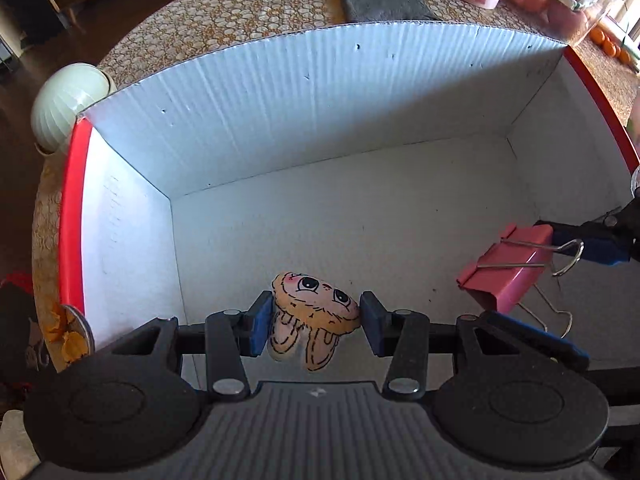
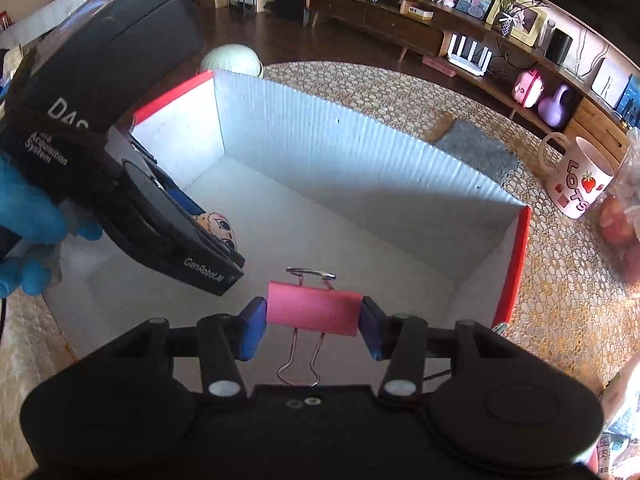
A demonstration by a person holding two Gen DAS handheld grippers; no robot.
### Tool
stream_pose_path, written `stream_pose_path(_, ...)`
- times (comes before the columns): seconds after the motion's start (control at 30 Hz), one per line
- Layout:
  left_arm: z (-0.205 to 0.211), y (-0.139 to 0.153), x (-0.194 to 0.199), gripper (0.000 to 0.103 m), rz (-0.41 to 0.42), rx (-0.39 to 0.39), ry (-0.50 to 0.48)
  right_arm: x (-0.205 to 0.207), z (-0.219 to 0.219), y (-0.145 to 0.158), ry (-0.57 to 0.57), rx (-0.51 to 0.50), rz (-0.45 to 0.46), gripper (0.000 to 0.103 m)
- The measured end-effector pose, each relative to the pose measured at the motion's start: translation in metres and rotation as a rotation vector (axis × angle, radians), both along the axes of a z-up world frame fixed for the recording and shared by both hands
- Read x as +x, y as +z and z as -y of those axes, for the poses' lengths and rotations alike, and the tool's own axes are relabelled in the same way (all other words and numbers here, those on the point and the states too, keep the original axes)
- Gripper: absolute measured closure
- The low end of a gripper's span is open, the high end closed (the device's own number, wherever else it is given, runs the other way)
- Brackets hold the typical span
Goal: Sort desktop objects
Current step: 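Open the left tool to drop the plush while the right tool releases the clip into the box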
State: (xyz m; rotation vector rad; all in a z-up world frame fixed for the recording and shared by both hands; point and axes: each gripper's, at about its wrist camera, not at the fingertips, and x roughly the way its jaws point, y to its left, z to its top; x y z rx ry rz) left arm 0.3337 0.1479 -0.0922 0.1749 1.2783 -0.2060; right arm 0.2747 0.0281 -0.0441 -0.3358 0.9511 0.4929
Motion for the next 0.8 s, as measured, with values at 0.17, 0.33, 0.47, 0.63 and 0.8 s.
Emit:
stream_pose_path(0.17,0.004,-0.008,-0.002,0.056,-0.033,0.014,-0.01,0.01,-0.001,-0.005,-0.017,-0.011,-0.061,0.054)
stream_pose_path(0.33,0.002,-0.012,-0.004,0.052,-0.053,0.001,-0.001,0.014,-0.002,-0.008,-0.021,-0.01,-0.105,0.053)
stream_pose_path(0.47,0.0,-0.013,-0.007,0.047,-0.05,-0.008,0.017,0.012,-0.001,-0.005,-0.017,0.0,-0.111,0.048)
stream_pose_path(0.63,-0.005,-0.005,-0.015,0.036,-0.008,-0.022,0.048,0.003,0.003,0.006,-0.01,0.036,-0.081,0.039)
stream_pose_path(0.8,-0.007,0.013,-0.02,0.026,0.028,-0.03,0.051,-0.006,0.011,0.018,0.002,0.06,-0.046,0.03)
